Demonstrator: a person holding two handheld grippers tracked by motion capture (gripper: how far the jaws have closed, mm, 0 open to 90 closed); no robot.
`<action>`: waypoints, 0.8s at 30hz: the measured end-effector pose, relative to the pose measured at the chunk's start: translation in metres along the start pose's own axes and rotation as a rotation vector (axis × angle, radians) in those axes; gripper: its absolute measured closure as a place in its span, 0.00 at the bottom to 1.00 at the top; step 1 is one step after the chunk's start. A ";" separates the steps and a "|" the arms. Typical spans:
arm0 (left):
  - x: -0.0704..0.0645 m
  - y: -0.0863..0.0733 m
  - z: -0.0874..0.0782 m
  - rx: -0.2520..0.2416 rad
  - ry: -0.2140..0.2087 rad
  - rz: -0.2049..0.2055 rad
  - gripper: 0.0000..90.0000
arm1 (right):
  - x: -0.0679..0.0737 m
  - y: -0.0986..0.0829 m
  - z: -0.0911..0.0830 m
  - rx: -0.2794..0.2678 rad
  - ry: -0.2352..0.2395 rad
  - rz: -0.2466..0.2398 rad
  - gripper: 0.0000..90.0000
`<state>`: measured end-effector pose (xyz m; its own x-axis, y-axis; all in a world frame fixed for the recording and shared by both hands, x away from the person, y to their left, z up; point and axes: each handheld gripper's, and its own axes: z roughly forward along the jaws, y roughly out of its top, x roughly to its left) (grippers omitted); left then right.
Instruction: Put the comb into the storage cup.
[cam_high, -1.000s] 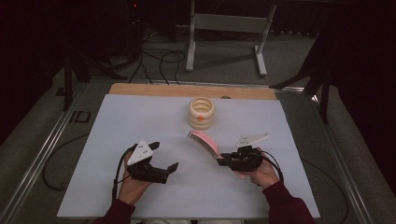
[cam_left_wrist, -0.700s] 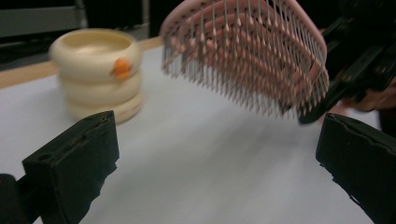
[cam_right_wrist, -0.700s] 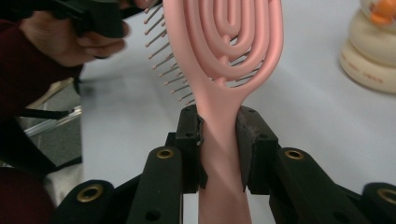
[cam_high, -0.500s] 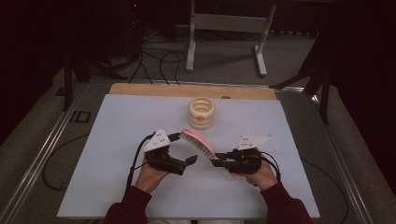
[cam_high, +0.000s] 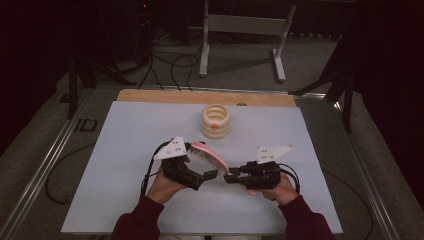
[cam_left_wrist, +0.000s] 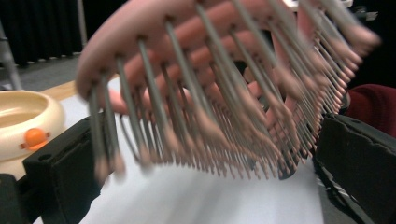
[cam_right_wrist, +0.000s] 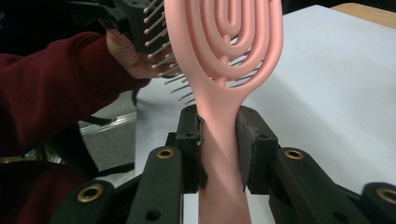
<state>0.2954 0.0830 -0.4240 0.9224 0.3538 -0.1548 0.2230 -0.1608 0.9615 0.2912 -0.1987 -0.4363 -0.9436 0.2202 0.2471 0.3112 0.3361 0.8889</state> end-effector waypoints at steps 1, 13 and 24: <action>0.000 0.001 0.000 0.000 -0.008 -0.002 0.01 | 0.000 0.000 0.001 -0.003 0.008 -0.006 0.81; -0.005 0.008 0.002 -0.035 -0.108 0.029 0.16 | -0.001 0.000 0.000 -0.024 0.111 0.000 0.82; -0.009 0.013 0.002 -0.045 -0.097 0.036 0.29 | -0.002 0.000 0.004 -0.004 0.131 -0.003 0.85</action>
<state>0.2905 0.0761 -0.4107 0.9563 0.2572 -0.1388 0.1764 -0.1293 0.9758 0.2934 -0.1954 -0.4384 -0.9512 0.0981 0.2925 0.3084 0.3326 0.8912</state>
